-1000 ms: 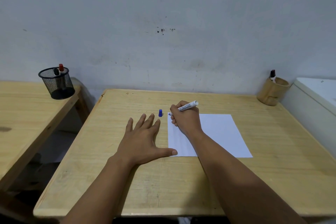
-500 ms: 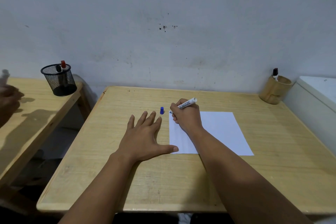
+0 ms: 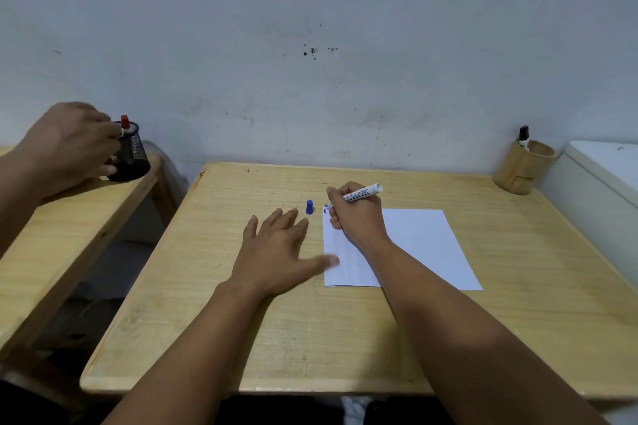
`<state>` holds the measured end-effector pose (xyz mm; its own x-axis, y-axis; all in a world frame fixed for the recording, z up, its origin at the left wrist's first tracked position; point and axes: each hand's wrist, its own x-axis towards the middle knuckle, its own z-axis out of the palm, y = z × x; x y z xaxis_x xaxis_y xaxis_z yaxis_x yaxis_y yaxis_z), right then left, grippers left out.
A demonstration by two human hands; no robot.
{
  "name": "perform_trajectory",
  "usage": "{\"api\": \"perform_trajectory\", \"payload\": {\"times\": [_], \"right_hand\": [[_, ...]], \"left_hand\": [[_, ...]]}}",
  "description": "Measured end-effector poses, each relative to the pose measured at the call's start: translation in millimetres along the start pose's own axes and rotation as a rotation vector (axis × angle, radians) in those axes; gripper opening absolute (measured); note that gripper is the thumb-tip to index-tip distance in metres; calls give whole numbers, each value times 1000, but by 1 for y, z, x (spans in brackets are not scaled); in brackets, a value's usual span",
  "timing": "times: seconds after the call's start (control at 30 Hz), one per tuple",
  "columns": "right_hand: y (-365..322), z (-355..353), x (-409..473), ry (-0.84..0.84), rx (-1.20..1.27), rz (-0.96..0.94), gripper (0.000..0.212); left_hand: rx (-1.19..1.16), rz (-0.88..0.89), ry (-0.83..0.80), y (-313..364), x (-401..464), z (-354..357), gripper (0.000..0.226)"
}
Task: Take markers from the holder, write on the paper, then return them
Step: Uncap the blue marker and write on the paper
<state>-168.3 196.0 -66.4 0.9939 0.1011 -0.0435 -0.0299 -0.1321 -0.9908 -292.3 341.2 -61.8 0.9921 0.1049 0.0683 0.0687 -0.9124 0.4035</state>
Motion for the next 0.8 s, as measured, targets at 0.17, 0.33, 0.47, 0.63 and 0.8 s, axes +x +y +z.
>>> {"api": "perform_trajectory", "payload": {"times": [0.17, 0.33, 0.47, 0.63, 0.8], "right_hand": [[-21, -6, -1, -113, 163, 67, 37], [-45, -24, -6, -30, 26, -118, 40], [-56, -48, -4, -190, 6, -164, 10], [-73, -71, -6, -140, 162, -51, 30], [-78, -84, -17, -145, 149, -80, 26]], "left_hand": [[-175, -116, 262, 2, 41, -6, 45], [-96, -72, 192, 5, 69, -4, 32], [-188, -145, 232, 3, 78, -1, 21], [-795, -287, 294, 16, 80, -26, 8], [-1014, -265, 284, 39, 75, -56, 10]]}}
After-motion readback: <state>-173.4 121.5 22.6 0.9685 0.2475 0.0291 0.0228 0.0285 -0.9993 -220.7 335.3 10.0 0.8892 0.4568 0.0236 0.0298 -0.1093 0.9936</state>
